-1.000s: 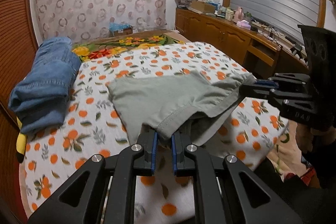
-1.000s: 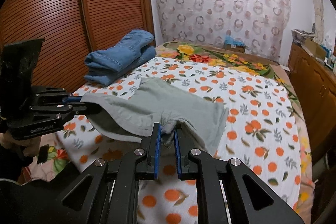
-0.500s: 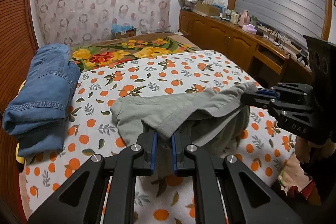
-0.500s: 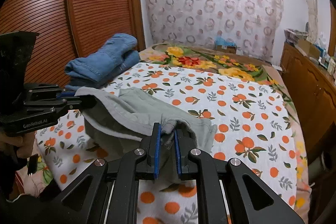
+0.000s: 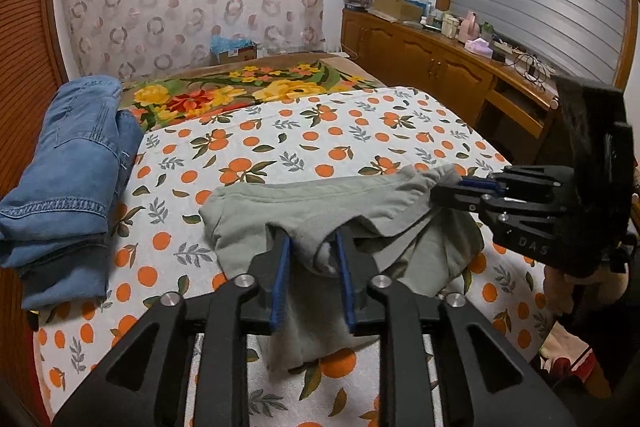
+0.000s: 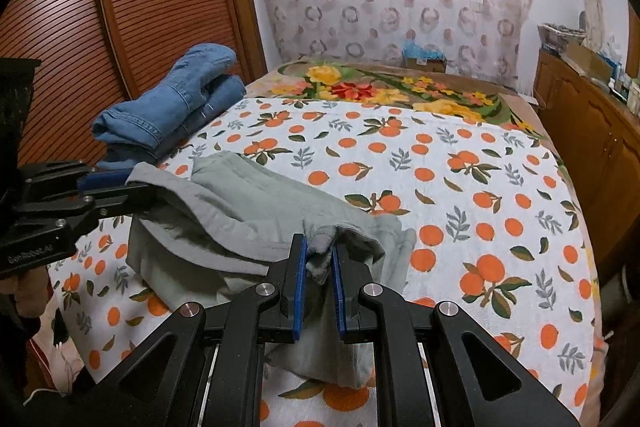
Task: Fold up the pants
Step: 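Open both grippers and release the folded garment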
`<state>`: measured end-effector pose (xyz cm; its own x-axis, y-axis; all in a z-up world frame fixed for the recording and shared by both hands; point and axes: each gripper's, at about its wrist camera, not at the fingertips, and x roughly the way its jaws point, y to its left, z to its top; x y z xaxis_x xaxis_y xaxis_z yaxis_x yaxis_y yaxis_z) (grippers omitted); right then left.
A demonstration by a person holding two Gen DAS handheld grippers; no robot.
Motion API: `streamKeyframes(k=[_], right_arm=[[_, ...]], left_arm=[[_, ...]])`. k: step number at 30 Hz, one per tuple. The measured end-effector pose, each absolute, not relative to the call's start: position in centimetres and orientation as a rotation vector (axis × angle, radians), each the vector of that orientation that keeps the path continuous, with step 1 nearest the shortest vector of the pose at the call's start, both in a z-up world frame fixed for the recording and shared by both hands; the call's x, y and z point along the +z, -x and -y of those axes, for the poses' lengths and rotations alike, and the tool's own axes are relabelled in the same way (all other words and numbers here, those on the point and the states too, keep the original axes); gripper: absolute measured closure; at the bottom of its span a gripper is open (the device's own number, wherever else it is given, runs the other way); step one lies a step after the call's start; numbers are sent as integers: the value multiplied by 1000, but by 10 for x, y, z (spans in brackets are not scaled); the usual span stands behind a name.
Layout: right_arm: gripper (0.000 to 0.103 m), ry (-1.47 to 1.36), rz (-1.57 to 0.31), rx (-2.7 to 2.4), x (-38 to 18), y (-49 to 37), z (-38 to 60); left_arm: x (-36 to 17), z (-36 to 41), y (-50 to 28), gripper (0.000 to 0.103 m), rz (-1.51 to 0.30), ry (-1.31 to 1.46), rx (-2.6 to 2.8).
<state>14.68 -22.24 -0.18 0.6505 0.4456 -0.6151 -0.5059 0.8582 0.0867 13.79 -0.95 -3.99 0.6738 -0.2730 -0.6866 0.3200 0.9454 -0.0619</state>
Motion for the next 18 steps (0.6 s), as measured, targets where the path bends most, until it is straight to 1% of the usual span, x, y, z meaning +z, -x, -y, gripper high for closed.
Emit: streamKeyframes(k=[1,2,3,4,11,13,15,18], right_arm=[[91,95,-676,540,-3,-148,222],[91,94,-679,540,-4,-149,222],[91,91,-682,540,-5,-150,221],[91,91,-685,540,-6,-151,221],[91,96,-664,535,-6,-152,219],[88,91,-651,536,-5,-151,220],[80,88,-640,532,-2,-150,224],[75,76,-626,527,2,-147,231]], left_arm=[[-40,9,-138,67,-763,-61,-339],[-38,8,-137,64,-760,-58,-343],[-36,7,-134,57,-749,-57,-342],[-35,6,-133,54,-741,-55,-343],[-40,2,-127,54,-743,-63,-324],[-46,-1,-128,54,-759,-59,-312],[-53,-5,-127,54,-772,-49,-309],[-62,-9,-124,54,-791,-36,-318]])
